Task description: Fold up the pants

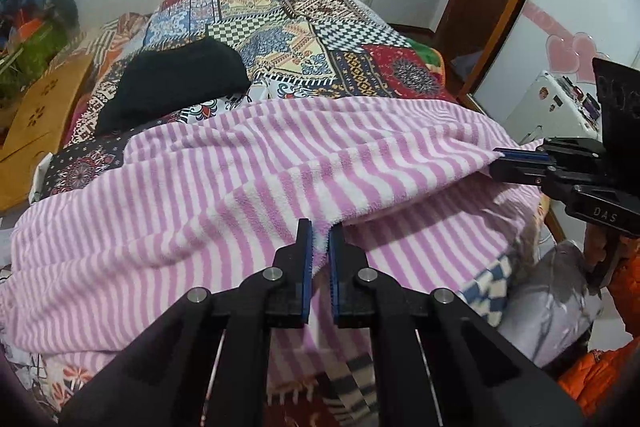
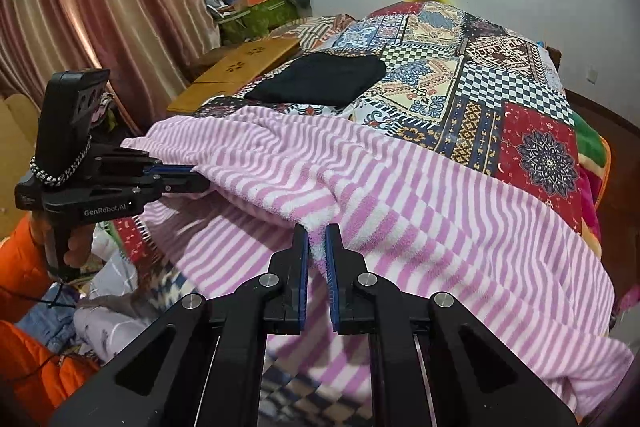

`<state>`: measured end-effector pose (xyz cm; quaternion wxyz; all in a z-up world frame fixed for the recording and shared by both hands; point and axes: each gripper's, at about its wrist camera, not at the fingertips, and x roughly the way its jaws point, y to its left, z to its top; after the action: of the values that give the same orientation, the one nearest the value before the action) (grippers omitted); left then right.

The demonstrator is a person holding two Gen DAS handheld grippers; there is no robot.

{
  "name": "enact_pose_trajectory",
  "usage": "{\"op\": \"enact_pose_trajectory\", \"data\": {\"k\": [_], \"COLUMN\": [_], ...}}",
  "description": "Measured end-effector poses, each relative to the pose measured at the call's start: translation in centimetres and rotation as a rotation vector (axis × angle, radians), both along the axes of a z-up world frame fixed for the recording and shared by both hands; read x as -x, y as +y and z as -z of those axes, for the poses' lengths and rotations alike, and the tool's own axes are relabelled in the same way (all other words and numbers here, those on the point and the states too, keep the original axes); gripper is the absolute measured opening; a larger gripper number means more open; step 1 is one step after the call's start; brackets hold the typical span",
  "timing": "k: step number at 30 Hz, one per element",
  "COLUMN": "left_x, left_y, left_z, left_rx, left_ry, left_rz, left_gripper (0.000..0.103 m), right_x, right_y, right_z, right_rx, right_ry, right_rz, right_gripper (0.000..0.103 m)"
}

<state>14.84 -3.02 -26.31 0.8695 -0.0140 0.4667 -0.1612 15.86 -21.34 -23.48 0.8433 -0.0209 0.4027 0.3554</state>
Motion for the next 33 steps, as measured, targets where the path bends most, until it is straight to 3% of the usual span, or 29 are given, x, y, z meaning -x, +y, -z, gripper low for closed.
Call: {"op": "enact_pose_trajectory", "data": {"k": [8, 12, 14, 16, 18, 26, 28, 30, 33], "left_x": [2.9, 3.6, 4.0, 4.4, 4.8, 5.0, 4.6, 4.0, 3.0], "left_y": [-0.1, -0.4, -0.6, -0.8, -0.7, -0.3, 0.4, 1.2, 2.4], "left_z": [-0.6, -0.2, -0.1, -0.2, -0.3, 0.0, 0.2, 0.5, 1.1], "left_rx": [-0.001, 0.0, 0.0, -0.003, 0.006, -0.011, -0.011, -0.017, -0.014], "left_ry": [-0.002, 0.008, 0.006, 0.001, 0.0, 0.004, 0.013, 0.026, 0.042], "left_rz": [-0.012, -0.012, -0.006, -0.001, 0.005, -0.01, -0.024, -0.047, -0.075], "left_gripper": [0.004, 0.004, 0.003, 0.003, 0.0, 0.001, 0.006, 0.018, 0.035], "right_x": [2.6, 2.8, 2.8, 2.6, 2.6, 1.0, 0.5, 0.1, -0.4], "right_y": [-1.0, -0.7, -0.3, 0.3, 0.8, 2.6, 2.9, 3.0, 2.9], "right_z": [-0.9, 0.1, 0.6, 1.0, 1.2, 2.6, 2.9, 3.2, 3.4], "right_rx": [-0.014, 0.015, 0.032, 0.062, 0.095, 0.239, 0.253, 0.253, 0.236], "right_ry": [-0.023, 0.013, 0.032, 0.029, 0.001, -0.065, -0.068, -0.067, -0.058], "right_rz": [0.002, -0.009, -0.025, -0.029, -0.022, -0.018, -0.025, -0.03, -0.024], "right_gripper": [0.005, 0.005, 0.01, 0.029, 0.037, 0.04, 0.04, 0.038, 0.021]}}
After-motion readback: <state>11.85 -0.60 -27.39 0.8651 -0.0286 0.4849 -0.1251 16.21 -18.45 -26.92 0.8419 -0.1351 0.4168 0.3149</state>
